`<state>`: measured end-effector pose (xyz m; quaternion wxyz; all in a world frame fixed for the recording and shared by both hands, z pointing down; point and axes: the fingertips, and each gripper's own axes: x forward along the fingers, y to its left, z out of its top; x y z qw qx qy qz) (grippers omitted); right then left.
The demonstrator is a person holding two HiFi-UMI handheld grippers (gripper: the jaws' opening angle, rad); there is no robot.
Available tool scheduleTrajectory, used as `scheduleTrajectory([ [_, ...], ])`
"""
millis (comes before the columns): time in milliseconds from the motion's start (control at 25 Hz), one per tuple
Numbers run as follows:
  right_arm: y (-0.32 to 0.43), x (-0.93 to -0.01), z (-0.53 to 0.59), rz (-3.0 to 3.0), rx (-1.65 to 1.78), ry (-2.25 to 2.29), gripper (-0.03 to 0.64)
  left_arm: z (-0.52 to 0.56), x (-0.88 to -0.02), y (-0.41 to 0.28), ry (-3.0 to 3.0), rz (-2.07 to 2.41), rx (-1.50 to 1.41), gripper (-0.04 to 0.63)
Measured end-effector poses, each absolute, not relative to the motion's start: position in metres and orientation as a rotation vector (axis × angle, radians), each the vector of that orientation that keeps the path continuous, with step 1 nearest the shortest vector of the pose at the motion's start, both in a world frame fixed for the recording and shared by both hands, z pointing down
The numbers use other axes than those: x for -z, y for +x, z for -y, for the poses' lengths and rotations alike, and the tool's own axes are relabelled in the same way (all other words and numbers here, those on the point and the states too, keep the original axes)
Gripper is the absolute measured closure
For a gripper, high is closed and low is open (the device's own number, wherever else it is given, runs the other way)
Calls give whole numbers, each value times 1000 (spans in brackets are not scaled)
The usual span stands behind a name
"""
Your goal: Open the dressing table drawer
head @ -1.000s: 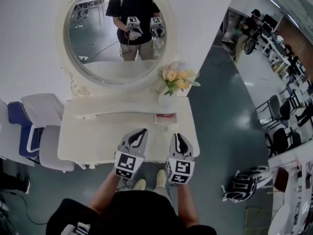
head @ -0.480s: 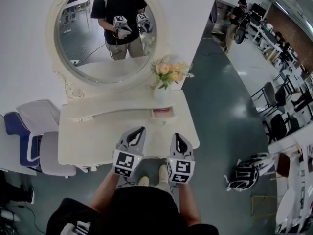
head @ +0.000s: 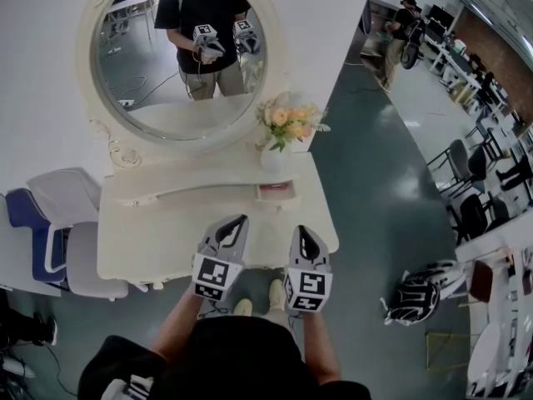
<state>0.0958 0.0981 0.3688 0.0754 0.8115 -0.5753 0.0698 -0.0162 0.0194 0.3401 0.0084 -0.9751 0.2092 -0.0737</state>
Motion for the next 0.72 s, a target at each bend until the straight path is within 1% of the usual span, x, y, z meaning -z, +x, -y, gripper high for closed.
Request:
scheduleTrajectory([
  [720, 99, -365, -95, 1737, -210, 2443, 618, -18, -340, -14, -3048, -652, 240, 591],
])
